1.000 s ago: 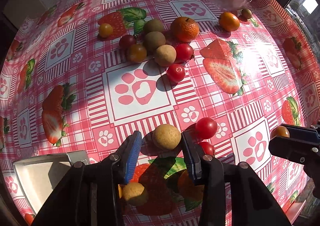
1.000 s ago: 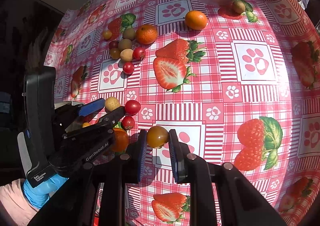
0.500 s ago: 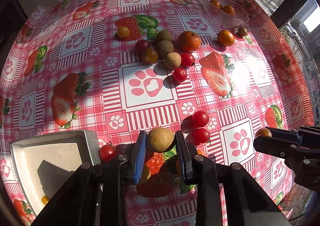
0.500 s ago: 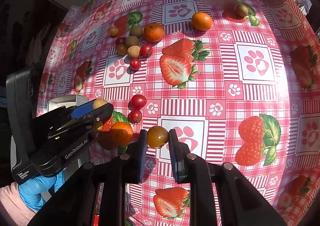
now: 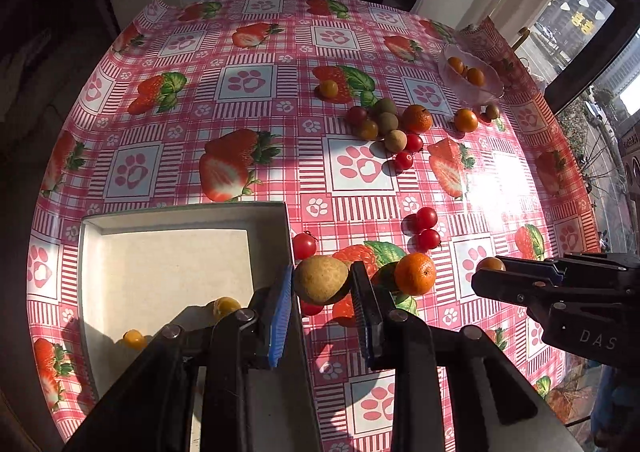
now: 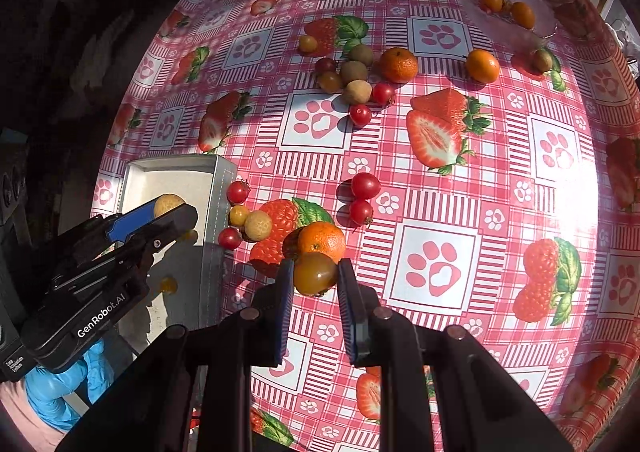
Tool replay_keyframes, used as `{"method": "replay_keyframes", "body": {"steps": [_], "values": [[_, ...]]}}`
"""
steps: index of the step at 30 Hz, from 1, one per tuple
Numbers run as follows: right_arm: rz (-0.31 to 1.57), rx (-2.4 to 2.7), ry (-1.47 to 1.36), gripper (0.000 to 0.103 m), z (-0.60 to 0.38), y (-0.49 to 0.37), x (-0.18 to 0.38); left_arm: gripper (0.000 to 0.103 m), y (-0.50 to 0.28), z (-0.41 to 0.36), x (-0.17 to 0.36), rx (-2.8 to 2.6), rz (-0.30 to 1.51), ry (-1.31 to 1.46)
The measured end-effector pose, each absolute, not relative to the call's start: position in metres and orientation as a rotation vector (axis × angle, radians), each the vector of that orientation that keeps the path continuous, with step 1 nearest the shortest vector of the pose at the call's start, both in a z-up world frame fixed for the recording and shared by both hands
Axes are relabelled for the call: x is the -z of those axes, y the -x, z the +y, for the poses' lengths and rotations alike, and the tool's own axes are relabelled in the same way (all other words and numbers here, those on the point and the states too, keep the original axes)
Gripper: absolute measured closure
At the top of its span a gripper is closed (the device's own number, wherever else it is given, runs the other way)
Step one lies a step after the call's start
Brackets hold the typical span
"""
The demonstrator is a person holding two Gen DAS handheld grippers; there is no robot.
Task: Organize fruits
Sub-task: 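Carry the kiwi and tomato over the white tray and open both tools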
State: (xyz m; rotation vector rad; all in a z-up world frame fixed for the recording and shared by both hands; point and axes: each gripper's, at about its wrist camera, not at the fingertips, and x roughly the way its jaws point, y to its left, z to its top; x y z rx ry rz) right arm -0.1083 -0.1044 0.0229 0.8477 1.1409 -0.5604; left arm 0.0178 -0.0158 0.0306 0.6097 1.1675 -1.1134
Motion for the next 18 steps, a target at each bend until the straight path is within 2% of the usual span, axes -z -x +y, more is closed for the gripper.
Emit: {"method": "replay_keyframes", "body": {"steps": [9, 18], "values": [[1.182, 0.464, -0.77, 0.08, -0.063, 0.05, -0.028, 0.073, -0.063, 0.053, -0.031, 0.995, 1.197, -0.545], [1.243, 0.357, -0.708, 0.08, -0.018, -0.008, -0.012, 0.073, -0.097, 0.099, -0.002, 0.897, 1.241, -0.567]]}}
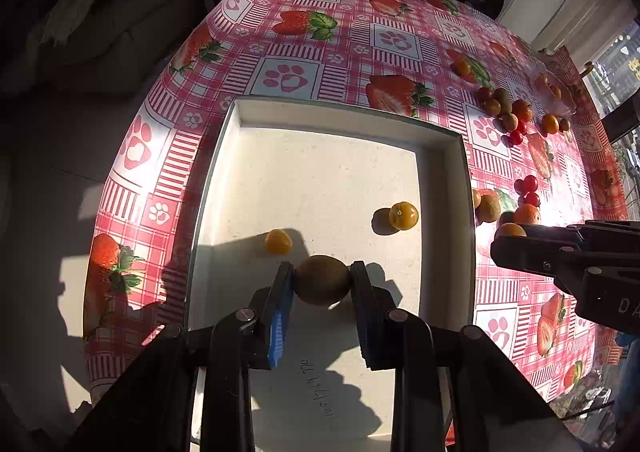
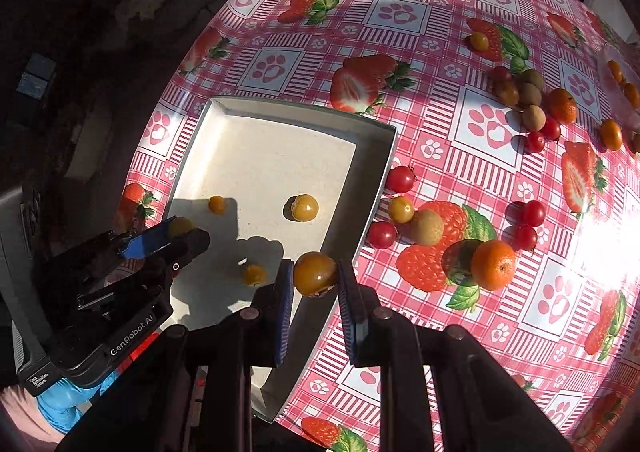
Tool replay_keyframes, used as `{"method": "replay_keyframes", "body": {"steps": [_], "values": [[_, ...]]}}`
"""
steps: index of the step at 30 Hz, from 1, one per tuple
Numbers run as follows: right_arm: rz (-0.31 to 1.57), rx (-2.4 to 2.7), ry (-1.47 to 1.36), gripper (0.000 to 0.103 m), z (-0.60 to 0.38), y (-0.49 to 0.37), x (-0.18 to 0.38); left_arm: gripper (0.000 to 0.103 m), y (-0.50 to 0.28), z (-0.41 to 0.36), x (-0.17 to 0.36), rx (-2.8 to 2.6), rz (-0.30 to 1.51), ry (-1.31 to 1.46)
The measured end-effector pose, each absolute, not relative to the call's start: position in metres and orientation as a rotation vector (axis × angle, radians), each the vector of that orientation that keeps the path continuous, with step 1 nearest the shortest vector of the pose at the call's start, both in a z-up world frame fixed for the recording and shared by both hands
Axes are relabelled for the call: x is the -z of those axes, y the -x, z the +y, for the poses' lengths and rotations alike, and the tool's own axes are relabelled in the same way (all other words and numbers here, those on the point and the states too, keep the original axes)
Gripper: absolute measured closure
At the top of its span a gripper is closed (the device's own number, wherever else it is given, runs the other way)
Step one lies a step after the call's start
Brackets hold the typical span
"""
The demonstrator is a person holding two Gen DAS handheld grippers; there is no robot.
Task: Organize fruits
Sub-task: 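Carry the kiwi and tomato over the white tray and open both tools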
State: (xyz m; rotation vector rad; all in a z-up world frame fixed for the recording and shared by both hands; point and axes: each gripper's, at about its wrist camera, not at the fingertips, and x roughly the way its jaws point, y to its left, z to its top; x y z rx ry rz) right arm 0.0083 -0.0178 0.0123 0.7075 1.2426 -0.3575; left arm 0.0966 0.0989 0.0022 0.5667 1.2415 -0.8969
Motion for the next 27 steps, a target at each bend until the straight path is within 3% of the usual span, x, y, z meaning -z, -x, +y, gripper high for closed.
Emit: {"method": "replay_keyframes", "body": {"steps": [17, 23, 26, 27], "values": [[1.416, 0.336, -0.662, 0.078, 0.011, -0.059, 0.066, 0.073, -0.103, 0.106, 0.044, 0.846, 1.301, -0.644], [1.429, 0.324, -0.649, 0.076, 0.014, -0.062, 0.068, 0.073, -0.101, 0.109, 0.048, 0.845, 1.319, -0.649], [1.431, 0.321, -0.661, 0.061, 0.012, -0.064, 0.065, 0.073, -0.101, 0.109, 0.05, 0.84, 1.328, -0.654], [1.431, 0.322, -0.661, 0.047, 0.012, -0.064, 0.064, 0.067, -0.101, 0.109, 0.05, 0.839, 1.33, -0.656]]}}
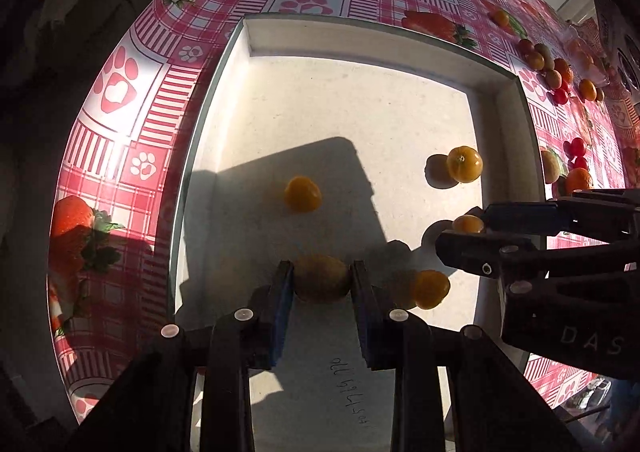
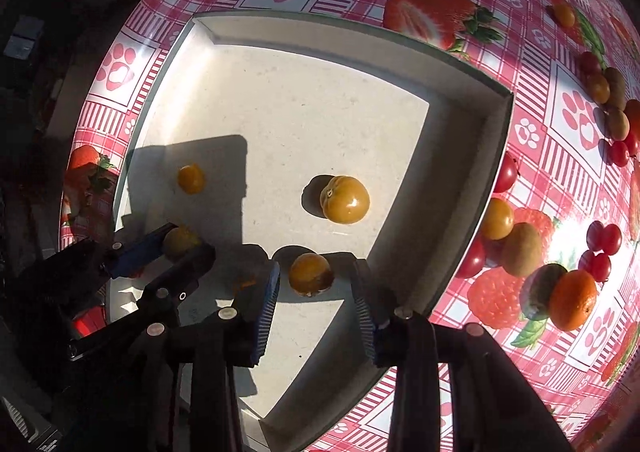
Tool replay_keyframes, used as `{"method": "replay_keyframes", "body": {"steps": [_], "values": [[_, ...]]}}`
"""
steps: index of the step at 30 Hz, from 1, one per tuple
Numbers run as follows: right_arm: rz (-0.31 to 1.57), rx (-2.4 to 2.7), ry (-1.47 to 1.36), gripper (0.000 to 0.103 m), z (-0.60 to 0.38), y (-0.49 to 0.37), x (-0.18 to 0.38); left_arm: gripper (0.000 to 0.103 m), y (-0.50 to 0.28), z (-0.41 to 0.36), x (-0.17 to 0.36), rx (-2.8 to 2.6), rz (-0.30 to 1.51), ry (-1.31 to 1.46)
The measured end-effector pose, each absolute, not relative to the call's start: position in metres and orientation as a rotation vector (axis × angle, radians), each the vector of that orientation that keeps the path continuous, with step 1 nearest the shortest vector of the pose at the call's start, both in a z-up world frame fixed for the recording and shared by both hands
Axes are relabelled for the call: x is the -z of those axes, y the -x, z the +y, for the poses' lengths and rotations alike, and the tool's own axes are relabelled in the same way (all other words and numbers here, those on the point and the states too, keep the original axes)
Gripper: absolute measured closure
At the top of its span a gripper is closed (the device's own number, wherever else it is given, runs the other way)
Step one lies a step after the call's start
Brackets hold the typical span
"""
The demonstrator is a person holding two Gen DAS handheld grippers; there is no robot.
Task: Organize fruits
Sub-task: 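Carry the kiwi and tomato over the white tray and open both tools, then lift both open tools away from the tray toward the fruit cluster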
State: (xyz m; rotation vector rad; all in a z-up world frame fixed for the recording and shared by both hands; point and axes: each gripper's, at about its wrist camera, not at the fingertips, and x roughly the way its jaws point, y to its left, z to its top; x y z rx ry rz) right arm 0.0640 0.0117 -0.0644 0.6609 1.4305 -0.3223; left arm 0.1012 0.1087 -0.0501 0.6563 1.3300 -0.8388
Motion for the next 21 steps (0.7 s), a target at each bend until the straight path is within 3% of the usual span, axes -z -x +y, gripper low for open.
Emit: {"method": "replay_keyframes", "body": {"steps": [1, 2, 3, 5, 7, 11, 13, 15, 21], "values": [[1.428, 0.323, -0.666, 0.041, 0.008, -0.067, 0.064, 0.057, -0.101, 0.109, 0.05, 0.834, 1.329, -0.661], [1.423, 0.322, -0.672, 0.04, 0.008, -0.067, 0.063, 0.029, -0.101, 0.11, 0.048, 0.823, 1.314, -0.663], [1.419, 0.322, -0.677, 0.04, 0.007, -0.068, 0.061, 0.015, -0.101, 0.111, 0.044, 0.813, 1.285, -0.663], [1.411, 0.317, -0.686, 0.036, 0.005, -0.067, 0.055, 0.015, -0.101, 0.112, 0.039, 0.812, 1.258, -0.664], [1.39, 0.307, -0.695, 0.025, 0.005, -0.066, 0.049, 0.015, -0.102, 0.11, 0.039, 0.814, 1.276, -0.67], [1.358, 0.298, -0.701, 0.018, 0.0, -0.064, 0.034, 0.015, -0.103, 0.104, 0.039, 0.782, 1.325, -0.683], [1.335, 0.316, -0.682, 0.007, -0.002, -0.06, 0.023, 0.0, -0.102, 0.105, 0.036, 0.772, 1.326, -0.679], [1.304, 0.355, -0.635, 0.0, -0.004, -0.054, 0.009, 0.0, -0.101, 0.107, 0.031, 0.768, 1.323, -0.678], [1.282, 0.405, -0.695, 0.0, -0.023, -0.011, -0.004, 0.0, -0.078, 0.109, 0.02, 0.78, 1.295, -0.749]]}}
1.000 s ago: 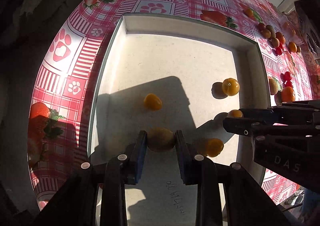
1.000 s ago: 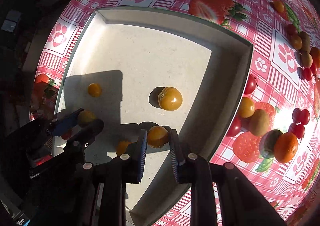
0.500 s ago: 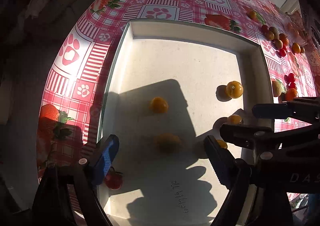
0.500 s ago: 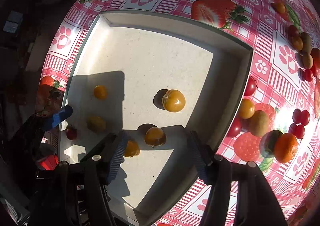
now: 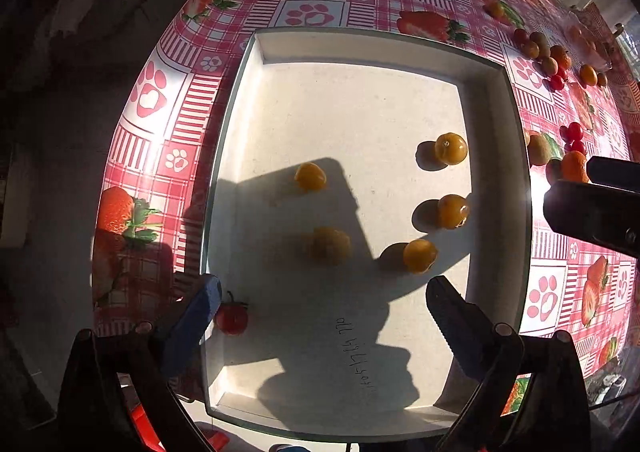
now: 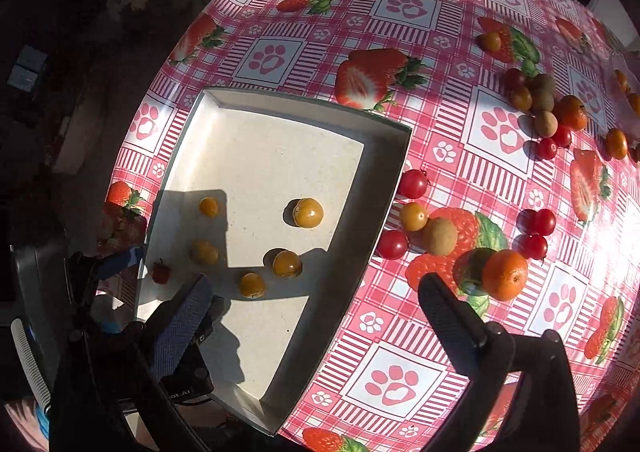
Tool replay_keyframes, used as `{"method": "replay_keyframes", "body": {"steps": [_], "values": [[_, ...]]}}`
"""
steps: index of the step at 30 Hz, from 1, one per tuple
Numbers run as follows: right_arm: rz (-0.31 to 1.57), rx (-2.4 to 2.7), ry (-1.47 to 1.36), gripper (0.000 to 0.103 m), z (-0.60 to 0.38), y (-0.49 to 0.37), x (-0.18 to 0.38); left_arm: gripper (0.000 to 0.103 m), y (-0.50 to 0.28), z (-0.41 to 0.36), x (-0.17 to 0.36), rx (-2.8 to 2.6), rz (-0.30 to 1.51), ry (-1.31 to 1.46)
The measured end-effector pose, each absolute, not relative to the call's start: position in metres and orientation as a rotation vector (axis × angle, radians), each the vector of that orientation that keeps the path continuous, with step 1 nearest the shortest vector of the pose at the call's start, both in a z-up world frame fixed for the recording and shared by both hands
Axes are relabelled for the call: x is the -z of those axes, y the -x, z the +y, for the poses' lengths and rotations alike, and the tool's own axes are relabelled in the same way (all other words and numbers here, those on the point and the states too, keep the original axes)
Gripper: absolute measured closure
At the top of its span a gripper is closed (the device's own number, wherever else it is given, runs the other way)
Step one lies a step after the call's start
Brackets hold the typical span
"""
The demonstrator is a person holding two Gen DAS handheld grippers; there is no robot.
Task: Organize fruits
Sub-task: 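Lift both open tools away from the tray toward the fruit cluster, then grasp a red cherry tomato with the right tool while the left grasps a mandarin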
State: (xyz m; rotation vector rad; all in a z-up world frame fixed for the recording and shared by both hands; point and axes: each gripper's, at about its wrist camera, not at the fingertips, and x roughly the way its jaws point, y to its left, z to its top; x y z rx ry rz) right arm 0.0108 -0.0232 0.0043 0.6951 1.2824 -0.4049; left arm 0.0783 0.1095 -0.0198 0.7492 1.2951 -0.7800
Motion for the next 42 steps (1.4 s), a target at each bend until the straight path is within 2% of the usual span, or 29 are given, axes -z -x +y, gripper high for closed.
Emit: {"method": "replay_keyframes", "body": {"steps": [10, 16, 24, 34, 42], "values": [[1.399, 0.593, -0.882, 0.0, -0.031, 0.094, 0.041, 0.0, -0.03, 0.107, 0.024, 0.794, 1.333, -0.87], [1.404, 0.666, -0.95, 0.0, -0.043, 0.13, 0.05, 0.0, -0.005, 0.083, 0.01, 0.87, 1.292, -0.882], [1.352, 0.706, -0.99, 0.0, -0.069, 0.15, 0.043, 0.0, 0.002, 0.041, -0.018, 0.956, 1.238, -0.838], [1.267, 0.71, -0.994, 0.0, -0.14, 0.147, 0.021, 0.0, 0.04, 0.005, -0.023, 1.039, 1.186, -0.835], [1.263, 0.681, -0.934, 0.0, -0.17, 0.116, 0.025, 0.0, 0.059, -0.014, -0.012, 1.032, 1.181, -0.815]]}}
